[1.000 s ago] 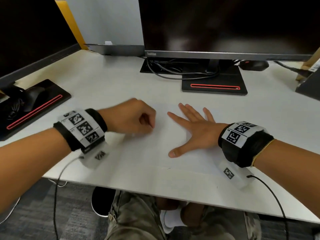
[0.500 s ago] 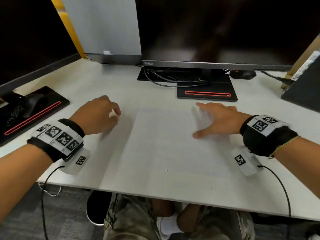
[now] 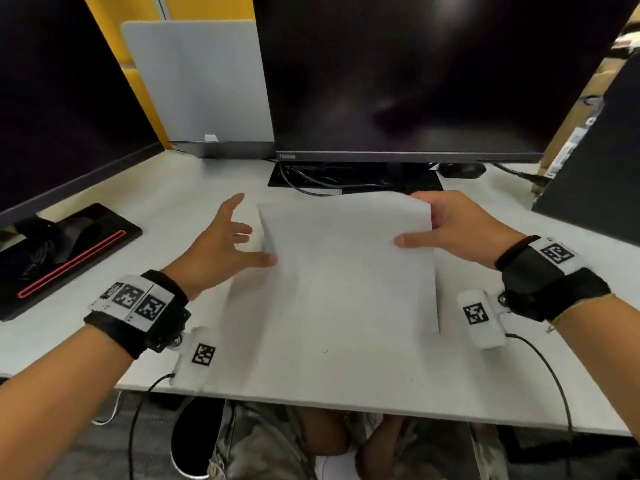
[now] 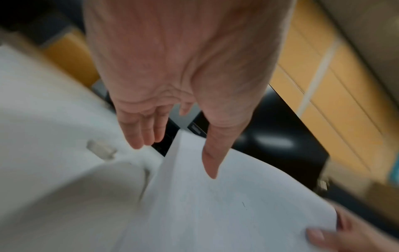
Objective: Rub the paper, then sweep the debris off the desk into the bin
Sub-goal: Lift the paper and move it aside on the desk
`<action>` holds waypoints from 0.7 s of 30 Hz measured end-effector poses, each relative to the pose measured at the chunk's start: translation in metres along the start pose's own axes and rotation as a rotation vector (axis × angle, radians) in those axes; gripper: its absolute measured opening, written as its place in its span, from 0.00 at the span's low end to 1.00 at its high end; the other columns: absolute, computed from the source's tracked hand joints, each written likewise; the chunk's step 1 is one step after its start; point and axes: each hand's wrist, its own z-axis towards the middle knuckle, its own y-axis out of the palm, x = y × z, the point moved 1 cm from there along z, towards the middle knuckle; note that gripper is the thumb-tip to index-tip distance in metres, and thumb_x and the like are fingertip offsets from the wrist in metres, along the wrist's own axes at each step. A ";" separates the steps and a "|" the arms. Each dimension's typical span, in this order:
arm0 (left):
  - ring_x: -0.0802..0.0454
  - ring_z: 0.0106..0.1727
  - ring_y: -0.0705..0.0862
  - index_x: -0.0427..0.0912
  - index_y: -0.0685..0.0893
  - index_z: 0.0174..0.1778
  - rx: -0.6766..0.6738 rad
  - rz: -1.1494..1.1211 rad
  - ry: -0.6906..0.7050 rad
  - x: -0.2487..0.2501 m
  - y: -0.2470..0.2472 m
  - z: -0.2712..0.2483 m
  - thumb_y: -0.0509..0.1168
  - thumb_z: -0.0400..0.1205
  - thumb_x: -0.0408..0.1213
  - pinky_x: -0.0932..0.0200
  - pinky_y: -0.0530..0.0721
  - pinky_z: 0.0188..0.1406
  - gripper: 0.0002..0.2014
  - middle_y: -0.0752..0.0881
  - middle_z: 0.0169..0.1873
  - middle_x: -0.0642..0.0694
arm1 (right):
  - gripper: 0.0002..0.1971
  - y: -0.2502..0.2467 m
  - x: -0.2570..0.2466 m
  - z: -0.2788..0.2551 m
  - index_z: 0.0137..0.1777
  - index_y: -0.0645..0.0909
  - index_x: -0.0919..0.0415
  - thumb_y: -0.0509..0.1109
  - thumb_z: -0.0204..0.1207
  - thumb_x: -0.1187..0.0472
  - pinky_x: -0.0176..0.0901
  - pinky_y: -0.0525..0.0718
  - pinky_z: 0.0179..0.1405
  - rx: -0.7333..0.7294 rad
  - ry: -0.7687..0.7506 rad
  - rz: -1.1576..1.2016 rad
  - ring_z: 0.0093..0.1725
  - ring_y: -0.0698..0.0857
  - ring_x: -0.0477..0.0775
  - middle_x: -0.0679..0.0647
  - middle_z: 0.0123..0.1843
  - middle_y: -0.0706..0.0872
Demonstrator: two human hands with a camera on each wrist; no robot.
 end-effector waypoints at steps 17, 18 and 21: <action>0.71 0.35 0.89 0.44 0.93 0.64 0.266 0.080 0.267 0.041 0.017 -0.014 0.76 0.84 0.38 0.76 0.82 0.27 0.12 0.95 0.55 0.52 | 0.11 0.042 -0.003 -0.012 0.45 0.83 0.48 0.71 0.90 0.60 0.21 0.79 0.38 0.472 -0.062 0.222 0.34 0.86 0.29 0.27 0.30 0.86; 0.71 0.36 0.89 0.44 0.93 0.62 0.307 0.079 0.307 0.041 0.016 -0.015 0.75 0.85 0.38 0.76 0.83 0.30 0.11 0.95 0.53 0.53 | 0.08 0.041 0.002 -0.011 0.49 0.85 0.48 0.71 0.91 0.60 0.21 0.81 0.40 0.497 -0.076 0.242 0.38 0.88 0.29 0.27 0.35 0.88; 0.70 0.41 0.90 0.49 0.94 0.59 0.340 0.159 0.338 0.042 0.013 -0.015 0.72 0.87 0.40 0.66 0.88 0.41 0.07 0.94 0.49 0.59 | 0.11 0.039 -0.002 -0.010 0.69 0.88 0.55 0.72 0.90 0.58 0.33 0.89 0.55 0.518 -0.093 0.247 0.55 0.91 0.34 0.37 0.56 0.92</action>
